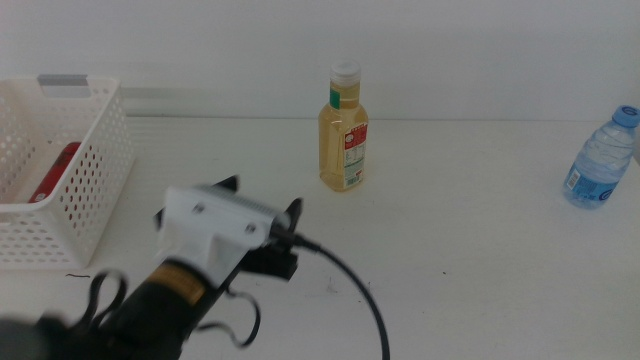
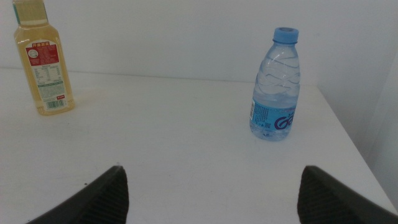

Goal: Use arms to grab the bottles and put them into the dustbin to the left of the table.

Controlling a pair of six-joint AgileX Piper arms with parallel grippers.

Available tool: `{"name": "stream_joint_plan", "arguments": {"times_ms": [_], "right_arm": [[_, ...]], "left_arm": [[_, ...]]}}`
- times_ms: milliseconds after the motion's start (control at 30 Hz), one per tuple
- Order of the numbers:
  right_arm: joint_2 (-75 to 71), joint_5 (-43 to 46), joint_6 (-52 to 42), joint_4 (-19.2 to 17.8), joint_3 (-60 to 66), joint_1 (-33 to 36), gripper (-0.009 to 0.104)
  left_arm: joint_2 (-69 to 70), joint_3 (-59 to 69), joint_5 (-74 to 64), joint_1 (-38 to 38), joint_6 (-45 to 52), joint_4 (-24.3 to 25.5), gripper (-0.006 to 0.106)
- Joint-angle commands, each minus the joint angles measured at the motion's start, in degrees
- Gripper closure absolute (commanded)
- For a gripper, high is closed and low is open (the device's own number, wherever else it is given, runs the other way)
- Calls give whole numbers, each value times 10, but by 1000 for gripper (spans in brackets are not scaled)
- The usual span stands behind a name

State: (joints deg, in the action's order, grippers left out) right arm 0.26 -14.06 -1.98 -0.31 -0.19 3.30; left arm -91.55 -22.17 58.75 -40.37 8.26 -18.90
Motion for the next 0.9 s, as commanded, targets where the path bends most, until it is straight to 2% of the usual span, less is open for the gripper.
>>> {"name": "stream_joint_plan", "arguments": {"times_ms": [0, 100, 200, 700, 867], "right_arm": [[-3, 4, -4, -4, 2, -5, 7], [-3, 4, -4, -4, 2, -5, 7], [-3, 4, -4, -4, 2, -5, 7], [-3, 4, -4, -4, 2, -5, 7], [-3, 4, -4, -4, 2, -5, 7]], "left_arm": [[-35, -39, -19, 44, -59, 118, 7], [-74, -83, -24, 97, -97, 211, 7], [-118, -127, -24, 125, -125, 253, 7], [-325, -329, -27, 139, -196, 298, 7], [-332, -346, -37, 157, -219, 355, 7]]}}
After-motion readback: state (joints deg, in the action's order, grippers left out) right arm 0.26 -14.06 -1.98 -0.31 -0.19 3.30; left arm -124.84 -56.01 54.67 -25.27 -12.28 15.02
